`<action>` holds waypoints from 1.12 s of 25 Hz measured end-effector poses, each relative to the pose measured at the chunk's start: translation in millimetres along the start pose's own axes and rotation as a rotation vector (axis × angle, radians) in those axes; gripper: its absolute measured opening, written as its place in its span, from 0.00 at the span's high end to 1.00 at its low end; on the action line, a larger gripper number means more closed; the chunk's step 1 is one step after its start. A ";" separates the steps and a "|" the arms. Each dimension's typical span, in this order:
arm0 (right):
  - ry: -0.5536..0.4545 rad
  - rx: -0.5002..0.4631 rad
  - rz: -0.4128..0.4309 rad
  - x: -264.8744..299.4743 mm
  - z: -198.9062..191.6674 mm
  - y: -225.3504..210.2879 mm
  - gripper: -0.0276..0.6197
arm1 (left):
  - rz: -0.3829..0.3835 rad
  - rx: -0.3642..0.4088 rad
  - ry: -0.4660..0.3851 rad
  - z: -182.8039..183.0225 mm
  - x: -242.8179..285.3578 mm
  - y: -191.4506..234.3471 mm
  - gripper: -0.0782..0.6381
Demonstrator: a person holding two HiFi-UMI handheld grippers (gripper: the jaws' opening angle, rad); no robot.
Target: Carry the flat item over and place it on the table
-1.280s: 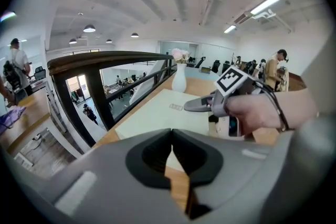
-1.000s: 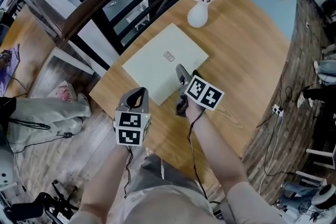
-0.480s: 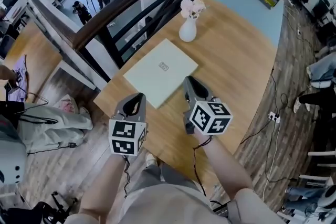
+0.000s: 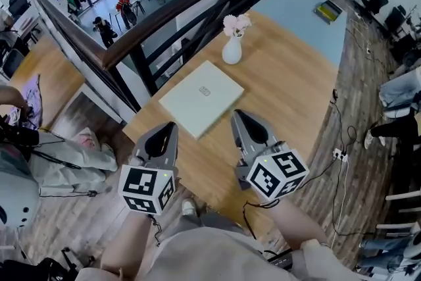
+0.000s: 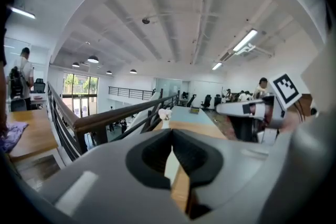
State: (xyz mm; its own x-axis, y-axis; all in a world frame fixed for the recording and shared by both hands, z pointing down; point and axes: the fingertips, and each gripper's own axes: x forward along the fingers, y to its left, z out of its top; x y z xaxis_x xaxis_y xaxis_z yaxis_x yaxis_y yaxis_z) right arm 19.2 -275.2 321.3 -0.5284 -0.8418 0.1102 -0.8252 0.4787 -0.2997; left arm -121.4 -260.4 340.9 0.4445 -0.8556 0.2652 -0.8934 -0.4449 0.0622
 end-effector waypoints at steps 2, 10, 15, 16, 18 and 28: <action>0.000 -0.013 0.033 -15.8 9.3 18.9 0.95 | 0.005 0.006 -0.050 13.7 -15.9 -4.5 0.89; -0.023 -0.079 0.111 -58.6 36.3 71.5 0.95 | 0.032 0.110 -0.123 38.9 -68.4 -18.8 0.89; -0.019 -0.074 0.121 -74.1 38.9 80.7 0.95 | 0.000 0.148 -0.132 43.6 -90.7 -41.6 0.89; -0.019 -0.074 0.122 -77.3 38.8 82.4 0.95 | -0.005 0.140 -0.136 43.5 -93.9 -43.8 0.89; -0.023 -0.075 0.125 -83.9 39.1 86.7 0.95 | -0.004 0.125 -0.131 41.3 -99.7 -47.3 0.89; -0.034 -0.091 0.152 -88.6 37.2 102.3 0.95 | -0.016 0.114 -0.110 38.8 -100.6 -58.2 0.89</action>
State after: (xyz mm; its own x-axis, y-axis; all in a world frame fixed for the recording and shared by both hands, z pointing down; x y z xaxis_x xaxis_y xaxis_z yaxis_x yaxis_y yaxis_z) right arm -11.0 -160.9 245.7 -0.6429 -0.7650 0.0373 -0.7516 0.6208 -0.2230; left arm -111.6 -158.7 273.3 0.4682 -0.8693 0.1582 -0.8760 -0.4802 -0.0459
